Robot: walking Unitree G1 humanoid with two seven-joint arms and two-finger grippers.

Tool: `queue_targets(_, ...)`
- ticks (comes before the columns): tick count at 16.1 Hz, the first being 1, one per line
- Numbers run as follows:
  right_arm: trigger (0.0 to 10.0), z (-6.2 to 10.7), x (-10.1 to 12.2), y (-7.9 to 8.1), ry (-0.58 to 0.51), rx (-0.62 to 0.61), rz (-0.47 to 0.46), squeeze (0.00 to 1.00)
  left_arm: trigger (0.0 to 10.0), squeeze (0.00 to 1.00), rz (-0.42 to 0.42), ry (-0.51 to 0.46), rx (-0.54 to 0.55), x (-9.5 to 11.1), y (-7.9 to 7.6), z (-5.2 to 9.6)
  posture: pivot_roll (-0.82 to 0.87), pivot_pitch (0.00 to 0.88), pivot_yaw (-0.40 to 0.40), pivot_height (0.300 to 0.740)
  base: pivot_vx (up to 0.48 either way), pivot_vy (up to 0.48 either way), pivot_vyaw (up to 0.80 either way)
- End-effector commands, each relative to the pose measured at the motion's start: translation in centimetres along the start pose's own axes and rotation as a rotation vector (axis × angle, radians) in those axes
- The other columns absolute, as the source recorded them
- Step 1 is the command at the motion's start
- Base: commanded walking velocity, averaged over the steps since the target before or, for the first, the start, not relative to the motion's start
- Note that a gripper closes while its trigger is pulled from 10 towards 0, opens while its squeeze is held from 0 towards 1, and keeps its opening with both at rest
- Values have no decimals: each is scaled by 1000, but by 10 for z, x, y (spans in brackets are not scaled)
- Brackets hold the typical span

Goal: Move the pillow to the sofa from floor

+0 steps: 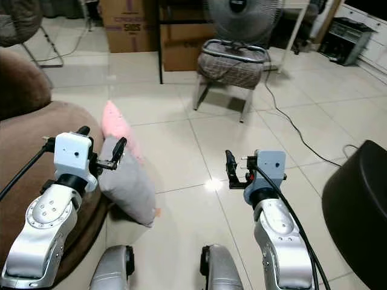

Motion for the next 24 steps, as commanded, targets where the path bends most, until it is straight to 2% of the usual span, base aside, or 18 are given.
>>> queue_targets(1, 10000, -1, 6, -3, -30, -9, 2, 1000, 10000, 1000, -6, 5, 11, -2, 2, 1, 83, 0, -37, 615, 311, 0, 0)
queue_targets(12, 10000, -1, 3, 0, -10, 3, 21, 1000, 10000, 1000, -2, 6, 11, -3, 2, 0, 84, 0, -36, 615, 344, 0, 0)
queue_targets(13, 10000, -1, 2, 1, -4, 3, 24, 90, 10000, 1000, -2, 6, 11, -3, 2, 0, 84, 0, -36, 615, 349, 0, 0)
queue_targets(14, 10000, -1, 2, 1, 2, 1, 28, 0, 10000, 1000, -2, 6, 11, -3, 2, 0, 85, 0, -34, 615, 345, 0, 0)
queue_targets(24, 10000, -2, -1, 1, 28, 4, 16, 0, 10000, 1000, 0, 11, -3, -3, 1, -1, 85, 0, -33, 615, 344, 0, -80)
Point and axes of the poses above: a point about 5 cm out from each wrist's last joint towards the gripper, its own z axis pointing back from the gripper into the wrist, its own x axis along the axis of the wrist's last joint, y = z × x, the point moved 1 cm from there along -z, pointing out of the wrist towards the gripper, and after that the axes turned 4 degrees about z, right-handed, at the moved point
